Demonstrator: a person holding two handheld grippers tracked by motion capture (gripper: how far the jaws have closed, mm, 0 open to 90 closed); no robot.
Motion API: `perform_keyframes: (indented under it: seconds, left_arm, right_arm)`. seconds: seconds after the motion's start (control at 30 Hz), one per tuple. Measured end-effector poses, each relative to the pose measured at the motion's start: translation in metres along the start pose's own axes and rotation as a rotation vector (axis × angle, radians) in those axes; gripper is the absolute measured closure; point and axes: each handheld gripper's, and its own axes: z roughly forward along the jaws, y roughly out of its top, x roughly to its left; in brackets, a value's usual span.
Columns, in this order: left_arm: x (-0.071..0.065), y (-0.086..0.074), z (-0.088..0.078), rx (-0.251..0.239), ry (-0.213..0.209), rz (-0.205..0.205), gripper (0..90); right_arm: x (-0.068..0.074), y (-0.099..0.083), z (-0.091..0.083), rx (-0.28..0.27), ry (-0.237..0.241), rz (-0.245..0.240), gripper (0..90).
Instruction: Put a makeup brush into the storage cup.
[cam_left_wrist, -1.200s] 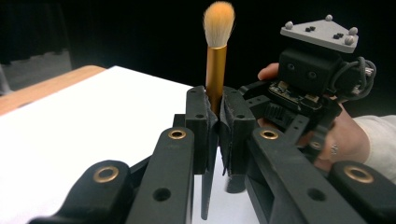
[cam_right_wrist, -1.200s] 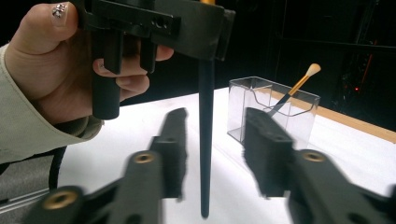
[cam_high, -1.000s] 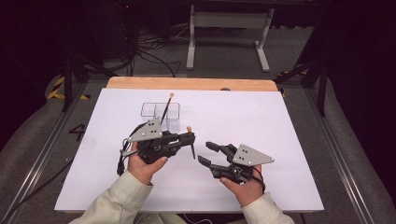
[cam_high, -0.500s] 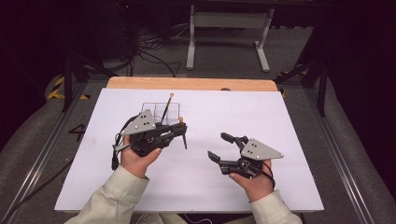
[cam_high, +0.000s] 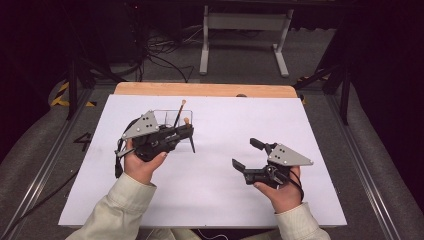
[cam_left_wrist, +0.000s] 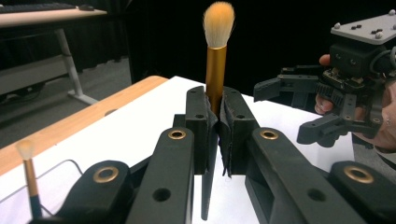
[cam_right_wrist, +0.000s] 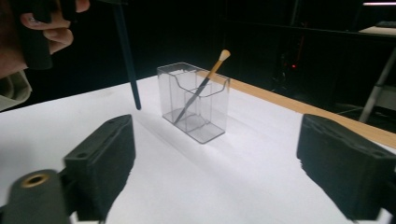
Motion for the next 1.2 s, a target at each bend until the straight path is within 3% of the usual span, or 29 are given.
perform_keyframes:
  seconds: [0.07,0.23,0.37,0.77,1.1,1.2]
  left_arm:
    - [0.003,0.002,-0.001,-0.001,0.005,-0.003,82.9]
    - [0.01,0.006,-0.003,-0.005,0.016,-0.003,83.0]
    - [0.016,0.009,-0.003,-0.003,0.038,0.009,83.0]
    - [0.036,0.012,-0.005,0.024,0.1,-0.015,83.0]
    - [0.045,0.014,-0.001,0.038,0.156,-0.011,83.1]
    - [0.044,0.016,0.002,0.049,0.191,0.005,83.0]
  right_arm:
    - [-0.002,0.0,-0.003,-0.006,-0.005,0.02,6.1]
    - [-0.004,0.0,-0.01,0.008,-0.009,0.002,2.2]
    - [-0.006,-0.002,-0.016,0.007,-0.02,0.031,2.2]
    - [-0.015,-0.009,-0.03,0.035,-0.072,0.059,1.7]
    - [-0.017,-0.01,-0.034,0.033,-0.08,0.065,1.7]
    - [-0.018,-0.011,-0.036,0.033,-0.081,0.073,1.7]
